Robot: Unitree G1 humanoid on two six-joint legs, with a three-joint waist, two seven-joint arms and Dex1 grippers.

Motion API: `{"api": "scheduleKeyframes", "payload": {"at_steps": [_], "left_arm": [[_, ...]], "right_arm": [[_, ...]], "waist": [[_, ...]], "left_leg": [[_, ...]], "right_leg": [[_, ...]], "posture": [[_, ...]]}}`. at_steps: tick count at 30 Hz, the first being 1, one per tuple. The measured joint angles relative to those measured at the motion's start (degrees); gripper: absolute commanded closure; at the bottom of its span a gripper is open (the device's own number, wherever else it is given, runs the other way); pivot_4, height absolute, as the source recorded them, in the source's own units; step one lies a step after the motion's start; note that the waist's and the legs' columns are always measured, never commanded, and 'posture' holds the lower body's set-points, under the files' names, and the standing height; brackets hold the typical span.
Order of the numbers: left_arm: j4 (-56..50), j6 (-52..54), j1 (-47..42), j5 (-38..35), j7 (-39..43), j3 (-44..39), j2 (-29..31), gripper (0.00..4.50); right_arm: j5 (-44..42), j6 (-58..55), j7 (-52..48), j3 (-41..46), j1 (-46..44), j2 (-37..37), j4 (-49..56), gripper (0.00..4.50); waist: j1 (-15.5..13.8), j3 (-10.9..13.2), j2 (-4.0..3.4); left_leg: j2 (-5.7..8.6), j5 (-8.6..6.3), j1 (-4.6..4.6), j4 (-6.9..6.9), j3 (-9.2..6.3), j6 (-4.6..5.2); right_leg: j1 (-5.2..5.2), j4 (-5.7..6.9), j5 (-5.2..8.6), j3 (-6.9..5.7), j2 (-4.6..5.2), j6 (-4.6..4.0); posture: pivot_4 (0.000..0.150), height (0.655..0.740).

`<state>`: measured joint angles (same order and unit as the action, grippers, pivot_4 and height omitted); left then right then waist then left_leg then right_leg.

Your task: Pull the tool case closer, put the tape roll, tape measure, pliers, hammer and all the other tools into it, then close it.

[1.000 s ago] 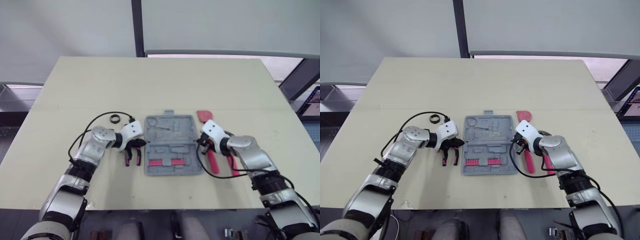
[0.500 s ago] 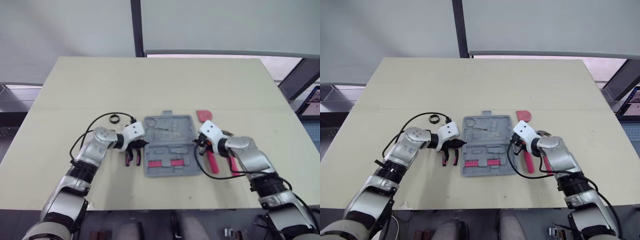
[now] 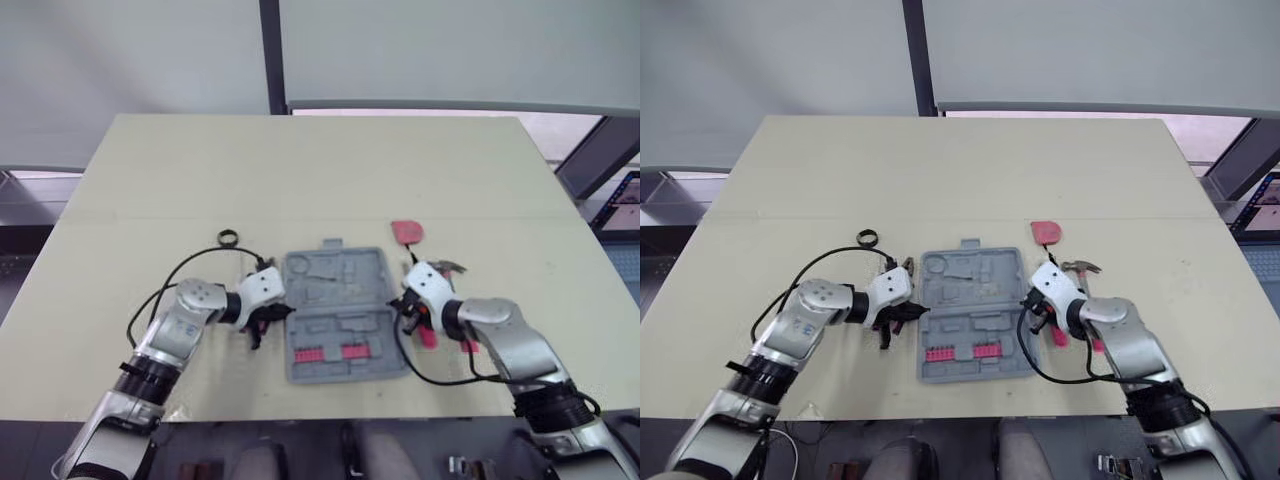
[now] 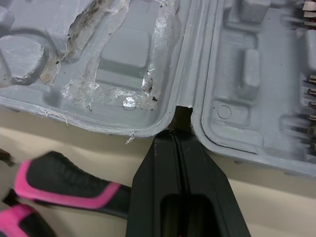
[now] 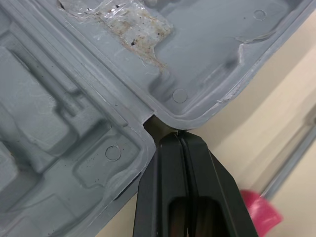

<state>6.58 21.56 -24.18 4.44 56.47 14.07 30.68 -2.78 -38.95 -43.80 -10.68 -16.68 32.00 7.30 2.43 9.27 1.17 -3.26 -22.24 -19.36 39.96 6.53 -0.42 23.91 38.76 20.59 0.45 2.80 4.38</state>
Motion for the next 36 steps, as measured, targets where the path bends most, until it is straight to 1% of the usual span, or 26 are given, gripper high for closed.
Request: {"api": "scheduleKeyframes", "payload": {"at_steps": [10,20,28,36], "left_arm": [[-5.6,4.5,2.7,-0.8,0.0,0.2,1.2,4.50],[-12.6,6.8,8.5,-3.0,0.8,-0.1,5.5,4.50],[-17.1,8.6,12.8,-5.7,0.7,-0.8,8.2,4.50],[-19.5,9.2,15.5,-6.5,-0.4,-0.8,8.6,4.50]], "right_arm": [[-2.2,-2.9,0.0,0.0,3.8,1.8,5.4,4.44],[-6.9,-7.8,-0.4,0.1,9.3,3.0,13.0,4.44],[-8.2,-8.9,-0.1,0.0,11.3,3.1,15.5,4.44],[-8.8,-10.0,0.2,-0.1,13.3,3.8,17.6,4.44]], "waist": [[-0.7,0.0,0.00],[-0.7,0.0,0.00],[-0.7,0.0,0.00],[-0.8,0.0,0.00]], "left_leg": [[0.01,0.00,0.00,-0.01,0.01,0.00],[0.01,0.00,0.00,-0.05,0.00,0.00],[0.01,-0.01,0.01,-0.08,-0.01,0.00],[0.01,-0.02,0.04,-0.10,-0.03,0.02]], "right_leg": [[0.00,-0.13,0.00,0.00,0.00,0.00],[-0.01,-0.17,0.01,0.03,0.00,-0.02],[-0.02,-0.20,0.02,0.02,0.01,-0.04],[-0.08,-0.27,0.02,0.01,0.02,-0.04]], "posture": [[0.150,0.7400],[0.150,0.7400],[0.150,0.7400],[0.150,0.7400]]}}
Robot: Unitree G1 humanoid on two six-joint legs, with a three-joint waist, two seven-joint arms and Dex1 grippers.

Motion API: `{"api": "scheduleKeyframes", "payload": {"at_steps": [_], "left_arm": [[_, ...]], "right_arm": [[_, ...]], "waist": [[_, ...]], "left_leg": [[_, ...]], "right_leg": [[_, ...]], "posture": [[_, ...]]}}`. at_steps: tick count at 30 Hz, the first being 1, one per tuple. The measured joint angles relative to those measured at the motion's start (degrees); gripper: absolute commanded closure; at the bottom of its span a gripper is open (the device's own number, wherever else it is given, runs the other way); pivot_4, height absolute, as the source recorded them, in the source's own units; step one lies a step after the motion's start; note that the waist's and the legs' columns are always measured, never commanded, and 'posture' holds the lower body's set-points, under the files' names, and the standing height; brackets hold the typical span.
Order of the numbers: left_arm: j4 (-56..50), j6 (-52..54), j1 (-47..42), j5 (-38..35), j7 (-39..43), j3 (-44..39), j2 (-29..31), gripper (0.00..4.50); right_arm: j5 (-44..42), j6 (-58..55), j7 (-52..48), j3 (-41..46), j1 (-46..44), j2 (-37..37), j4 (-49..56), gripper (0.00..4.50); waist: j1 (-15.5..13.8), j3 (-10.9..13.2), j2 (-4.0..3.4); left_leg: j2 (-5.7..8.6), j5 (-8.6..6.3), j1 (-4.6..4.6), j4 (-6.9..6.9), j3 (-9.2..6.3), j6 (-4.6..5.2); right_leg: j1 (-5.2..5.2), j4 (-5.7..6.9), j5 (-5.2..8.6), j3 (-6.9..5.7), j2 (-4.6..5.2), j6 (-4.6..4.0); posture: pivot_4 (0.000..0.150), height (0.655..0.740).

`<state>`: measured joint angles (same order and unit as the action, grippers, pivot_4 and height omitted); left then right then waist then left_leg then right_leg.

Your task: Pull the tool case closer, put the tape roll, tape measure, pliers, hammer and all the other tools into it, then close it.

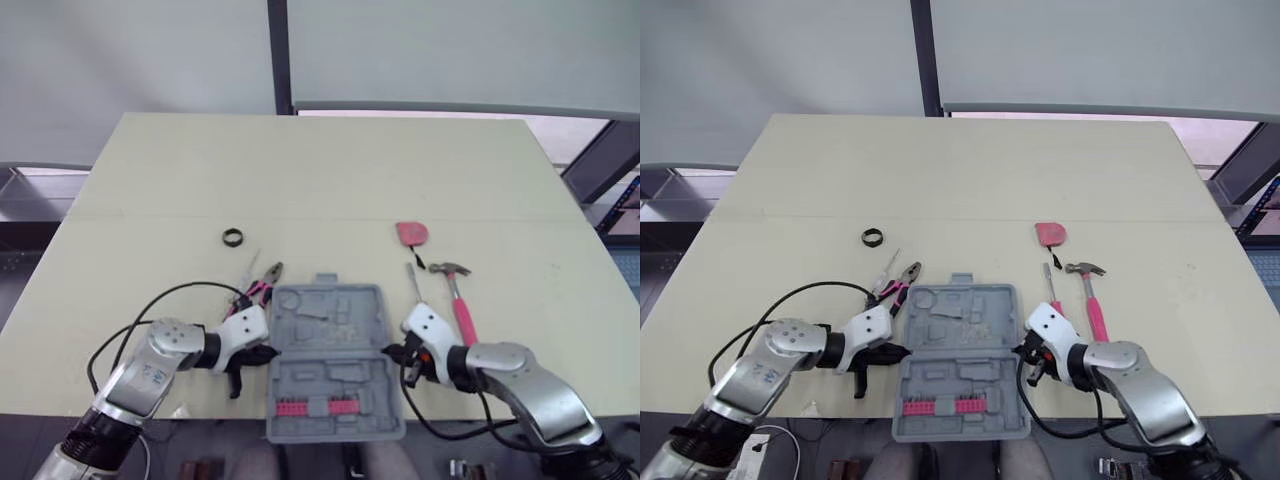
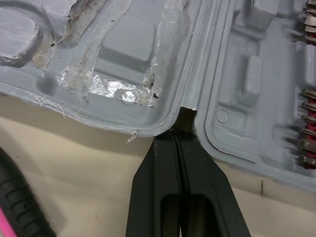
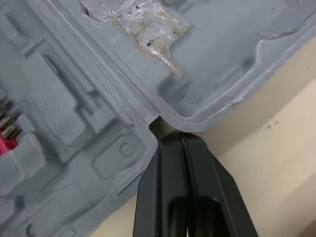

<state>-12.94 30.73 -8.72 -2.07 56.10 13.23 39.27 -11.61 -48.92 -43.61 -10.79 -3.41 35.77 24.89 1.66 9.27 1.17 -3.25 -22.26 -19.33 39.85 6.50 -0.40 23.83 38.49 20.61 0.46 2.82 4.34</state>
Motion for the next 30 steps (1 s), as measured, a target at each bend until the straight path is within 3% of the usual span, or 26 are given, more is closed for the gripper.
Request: {"api": "scheduleKeyframes", "payload": {"at_steps": [12,23,30], "left_arm": [[-3.8,0.9,3.5,-1.7,0.8,0.3,2.1,4.50],[0.3,0.3,-0.5,-1.5,-2.7,0.6,-0.1,4.50],[-2.3,0.5,1.8,-2.2,-1.1,1.4,1.7,4.50]], "right_arm": [[-1.8,-0.9,0.2,0.1,3.6,1.7,3.2,4.44],[-1.9,-0.9,0.8,0.1,2.0,1.8,2.6,4.44],[-1.8,-0.3,1.1,0.1,1.6,2.0,1.8,4.44]], "waist": [[0.0,0.0,0.00],[0.0,0.0,0.00],[0.1,0.0,0.00]], "left_leg": [[0.00,0.00,0.02,-0.06,-0.06,0.00],[0.02,-0.01,0.03,-0.07,-0.10,0.01],[0.01,0.00,0.05,-0.11,-0.11,0.01]], "right_leg": [[-0.05,-0.06,0.01,-0.01,0.01,-0.02],[-0.09,-0.12,0.01,-0.06,0.00,-0.01],[-0.10,-0.15,0.01,-0.06,0.01,-0.02]], "posture": [[0.150,0.7400],[0.150,0.7400],[0.150,0.7400]]}}
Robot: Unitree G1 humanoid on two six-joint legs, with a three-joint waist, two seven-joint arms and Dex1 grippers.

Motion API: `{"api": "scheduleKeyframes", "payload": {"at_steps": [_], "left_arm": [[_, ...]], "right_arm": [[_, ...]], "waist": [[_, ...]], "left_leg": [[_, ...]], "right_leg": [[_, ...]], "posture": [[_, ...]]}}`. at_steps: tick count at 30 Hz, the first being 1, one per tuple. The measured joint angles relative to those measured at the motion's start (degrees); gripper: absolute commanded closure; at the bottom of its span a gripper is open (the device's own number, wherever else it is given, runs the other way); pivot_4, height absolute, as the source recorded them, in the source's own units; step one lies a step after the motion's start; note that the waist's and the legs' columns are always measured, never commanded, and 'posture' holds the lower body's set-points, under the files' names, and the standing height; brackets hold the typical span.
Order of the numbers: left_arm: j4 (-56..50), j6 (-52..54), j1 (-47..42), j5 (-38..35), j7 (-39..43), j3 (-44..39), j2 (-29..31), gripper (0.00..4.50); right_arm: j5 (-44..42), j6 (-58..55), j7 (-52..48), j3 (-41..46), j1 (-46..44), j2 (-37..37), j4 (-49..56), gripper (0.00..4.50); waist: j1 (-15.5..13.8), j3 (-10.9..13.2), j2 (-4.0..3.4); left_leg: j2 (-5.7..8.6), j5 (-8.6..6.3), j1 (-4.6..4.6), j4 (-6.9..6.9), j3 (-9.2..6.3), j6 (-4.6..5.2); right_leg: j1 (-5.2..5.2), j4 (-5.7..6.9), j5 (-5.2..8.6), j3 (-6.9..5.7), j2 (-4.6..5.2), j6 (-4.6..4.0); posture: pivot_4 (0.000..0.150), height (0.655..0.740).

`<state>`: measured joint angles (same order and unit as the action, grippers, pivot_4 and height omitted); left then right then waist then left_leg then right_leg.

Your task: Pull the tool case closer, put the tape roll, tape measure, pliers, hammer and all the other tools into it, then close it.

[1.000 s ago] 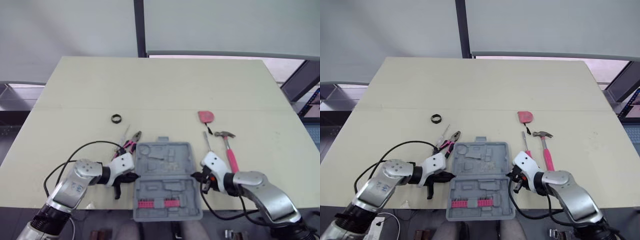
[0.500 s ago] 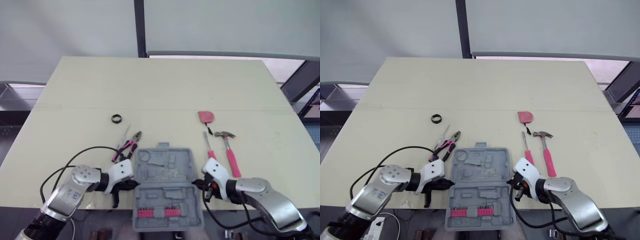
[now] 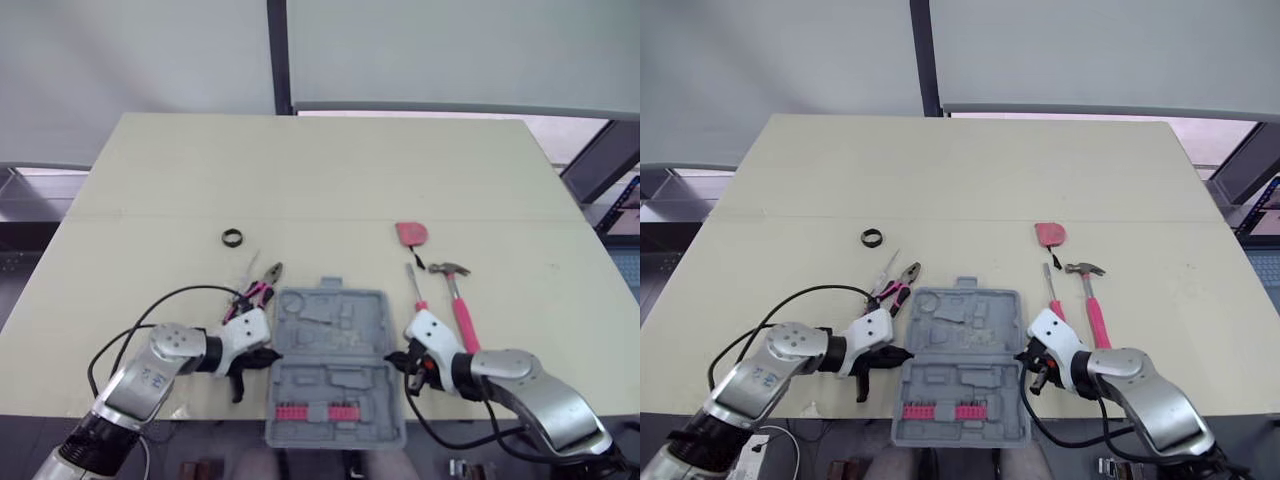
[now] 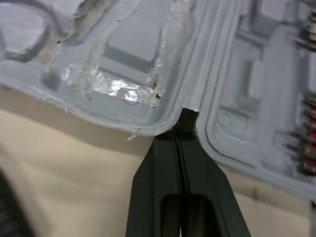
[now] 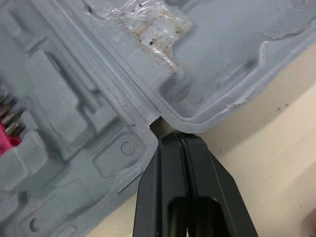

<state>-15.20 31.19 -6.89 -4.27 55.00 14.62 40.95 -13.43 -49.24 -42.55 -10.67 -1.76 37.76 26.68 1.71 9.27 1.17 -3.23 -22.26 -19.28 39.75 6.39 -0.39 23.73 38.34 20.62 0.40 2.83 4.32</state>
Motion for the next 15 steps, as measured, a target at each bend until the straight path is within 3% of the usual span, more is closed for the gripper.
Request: {"api": "scheduleKeyframes", "payload": {"at_steps": [15], "left_arm": [[2.9,-1.5,-1.8,0.0,-1.8,-0.2,-1.7,4.50]], "right_arm": [[0.0,0.3,0.2,0.0,0.3,0.3,0.0,4.44]], "waist": [[-0.1,0.0,0.00]], "left_leg": [[0.01,0.00,0.01,0.01,-0.03,0.00]], "right_leg": [[-0.05,-0.01,0.00,-0.03,0.02,0.00]], "posture": [[0.150,0.7400]]}}
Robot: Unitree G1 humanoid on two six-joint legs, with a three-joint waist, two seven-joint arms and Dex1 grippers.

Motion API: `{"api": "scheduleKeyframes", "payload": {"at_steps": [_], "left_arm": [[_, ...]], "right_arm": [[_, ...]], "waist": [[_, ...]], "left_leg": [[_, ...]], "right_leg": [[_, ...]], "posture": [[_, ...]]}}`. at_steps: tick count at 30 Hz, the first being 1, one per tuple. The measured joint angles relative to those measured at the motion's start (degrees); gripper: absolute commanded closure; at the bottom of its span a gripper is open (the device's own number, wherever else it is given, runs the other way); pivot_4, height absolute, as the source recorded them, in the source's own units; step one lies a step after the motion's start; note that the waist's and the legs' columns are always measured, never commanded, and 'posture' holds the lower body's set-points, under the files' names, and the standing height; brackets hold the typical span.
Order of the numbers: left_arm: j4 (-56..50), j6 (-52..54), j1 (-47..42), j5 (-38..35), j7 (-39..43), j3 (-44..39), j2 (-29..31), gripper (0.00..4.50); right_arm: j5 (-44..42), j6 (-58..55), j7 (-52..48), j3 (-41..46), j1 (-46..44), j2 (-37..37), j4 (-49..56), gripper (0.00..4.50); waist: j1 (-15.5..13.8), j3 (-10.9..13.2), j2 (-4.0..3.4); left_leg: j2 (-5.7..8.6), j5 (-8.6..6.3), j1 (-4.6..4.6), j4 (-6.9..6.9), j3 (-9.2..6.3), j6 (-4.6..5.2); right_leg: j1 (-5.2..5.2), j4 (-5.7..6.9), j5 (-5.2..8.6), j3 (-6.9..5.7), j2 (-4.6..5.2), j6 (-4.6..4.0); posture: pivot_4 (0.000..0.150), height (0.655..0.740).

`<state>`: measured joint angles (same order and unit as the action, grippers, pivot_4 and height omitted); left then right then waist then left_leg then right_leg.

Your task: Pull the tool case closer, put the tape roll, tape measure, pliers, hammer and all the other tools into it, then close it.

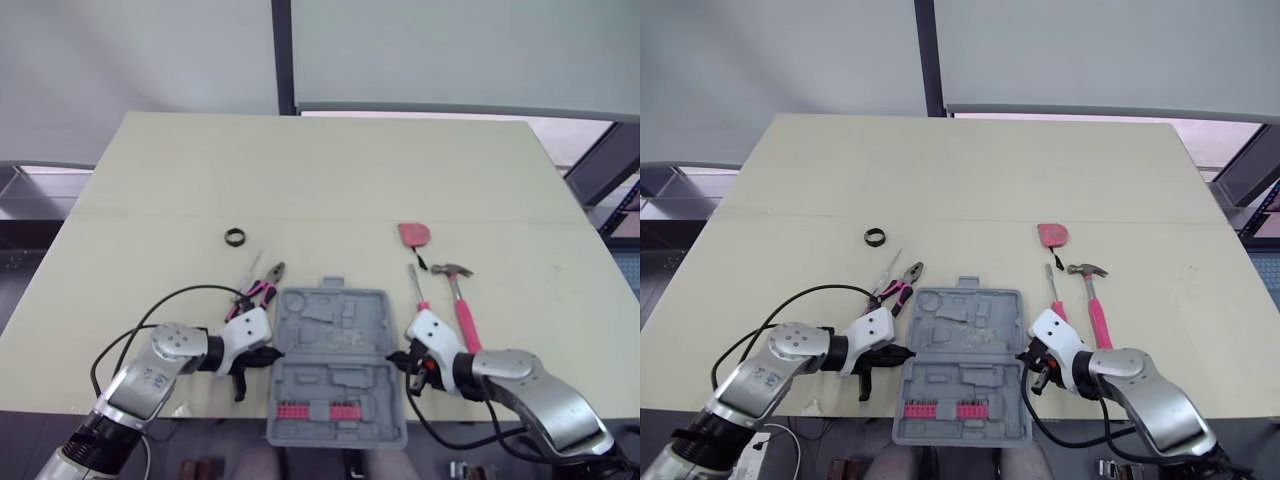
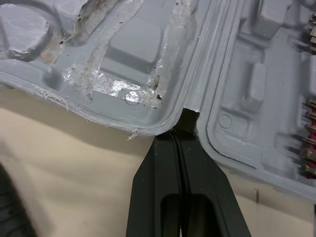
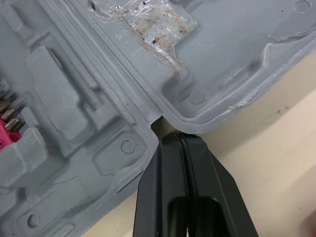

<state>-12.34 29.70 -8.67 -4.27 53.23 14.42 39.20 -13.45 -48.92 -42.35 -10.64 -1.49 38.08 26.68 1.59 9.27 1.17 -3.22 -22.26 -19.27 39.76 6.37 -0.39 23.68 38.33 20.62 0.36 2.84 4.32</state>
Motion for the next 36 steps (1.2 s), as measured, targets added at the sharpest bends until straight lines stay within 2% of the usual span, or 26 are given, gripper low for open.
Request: {"api": "scheduleKeyframes", "payload": {"at_steps": [36], "left_arm": [[-2.3,0.8,2.0,-1.0,0.7,0.0,2.4,4.50]], "right_arm": [[-0.2,0.2,0.0,0.3,1.0,0.3,0.2,4.44]], "waist": [[0.1,0.0,0.00]], "left_leg": [[0.00,0.00,0.01,-0.03,-0.02,0.00]], "right_leg": [[0.00,-0.02,0.00,-0.01,0.00,0.00]], "posture": [[0.150,0.7400]]}}
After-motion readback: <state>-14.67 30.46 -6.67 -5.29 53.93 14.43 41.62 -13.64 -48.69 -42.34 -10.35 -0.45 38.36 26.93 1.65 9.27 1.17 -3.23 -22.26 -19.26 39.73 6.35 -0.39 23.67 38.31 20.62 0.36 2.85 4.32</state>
